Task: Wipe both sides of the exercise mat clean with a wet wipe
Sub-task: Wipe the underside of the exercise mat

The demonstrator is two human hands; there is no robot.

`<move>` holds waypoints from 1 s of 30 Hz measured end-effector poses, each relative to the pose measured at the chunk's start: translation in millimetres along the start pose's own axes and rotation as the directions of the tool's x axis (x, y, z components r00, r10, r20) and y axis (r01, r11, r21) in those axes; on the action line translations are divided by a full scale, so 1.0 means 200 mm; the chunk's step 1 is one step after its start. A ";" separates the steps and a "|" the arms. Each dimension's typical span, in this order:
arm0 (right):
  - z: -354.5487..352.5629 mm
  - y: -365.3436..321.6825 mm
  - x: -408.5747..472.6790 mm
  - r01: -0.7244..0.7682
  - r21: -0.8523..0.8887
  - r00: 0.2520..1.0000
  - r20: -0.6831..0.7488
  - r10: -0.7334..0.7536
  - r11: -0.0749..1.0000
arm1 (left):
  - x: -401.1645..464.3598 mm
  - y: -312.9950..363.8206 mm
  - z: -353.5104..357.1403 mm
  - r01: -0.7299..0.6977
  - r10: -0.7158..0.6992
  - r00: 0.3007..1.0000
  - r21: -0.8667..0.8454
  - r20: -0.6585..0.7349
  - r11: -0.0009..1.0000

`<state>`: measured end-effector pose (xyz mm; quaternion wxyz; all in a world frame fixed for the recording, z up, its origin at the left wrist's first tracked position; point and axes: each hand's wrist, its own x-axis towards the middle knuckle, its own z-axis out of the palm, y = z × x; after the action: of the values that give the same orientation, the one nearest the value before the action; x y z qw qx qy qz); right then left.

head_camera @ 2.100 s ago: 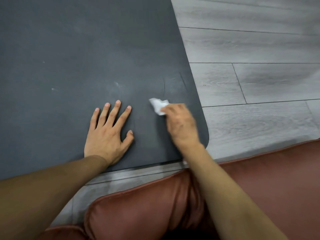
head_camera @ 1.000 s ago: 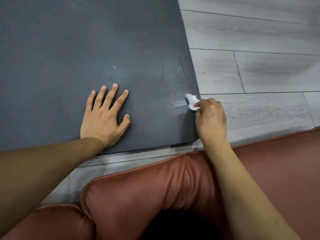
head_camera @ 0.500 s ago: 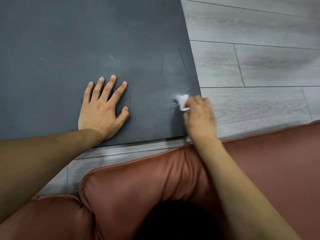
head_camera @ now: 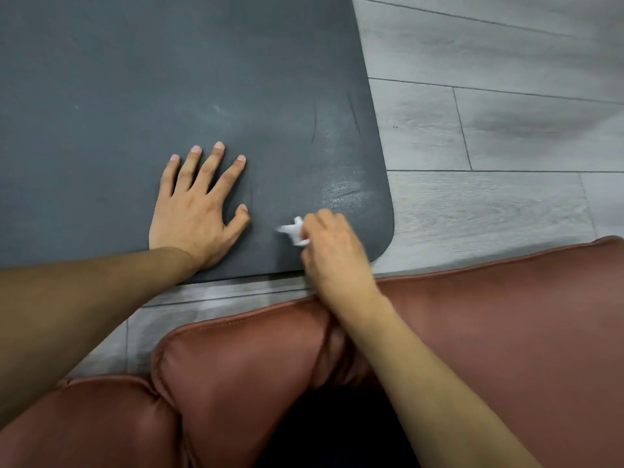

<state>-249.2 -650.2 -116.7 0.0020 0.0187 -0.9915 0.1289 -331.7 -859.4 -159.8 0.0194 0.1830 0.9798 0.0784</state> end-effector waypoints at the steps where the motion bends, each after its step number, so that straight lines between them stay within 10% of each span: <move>1: -0.02 0.11 0.04 -0.081 -0.062 0.996 -0.040 0.079 0.995 | 0.00 0.00 0.00 0.004 -0.004 1.000 0.004 -0.005 1.000; 6: -0.07 0.32 0.16 -0.454 -0.142 0.891 -0.100 0.443 0.880 | 0.00 0.00 0.00 -0.002 0.002 1.000 0.004 -0.006 1.000; 15: 0.07 -0.27 0.05 0.209 0.153 0.967 0.113 -0.228 0.966 | 0.00 -0.01 0.00 -0.008 0.008 1.000 -0.008 -0.012 1.000; 22: -0.09 0.40 0.05 -0.442 -0.078 0.896 -0.080 0.437 0.893 | 0.00 0.00 -0.01 -0.008 0.008 1.000 -0.012 -0.006 1.000; 30: -0.01 -0.11 -0.04 -0.293 0.196 0.956 0.065 0.286 0.936 | 0.00 0.00 -0.01 -0.004 0.004 1.000 -0.008 -0.004 1.000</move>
<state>-240.3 -671.1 -108.6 -0.0363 -0.1251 -0.9649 0.2280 -331.9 -859.3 -158.4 0.0178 0.1849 0.9791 0.0826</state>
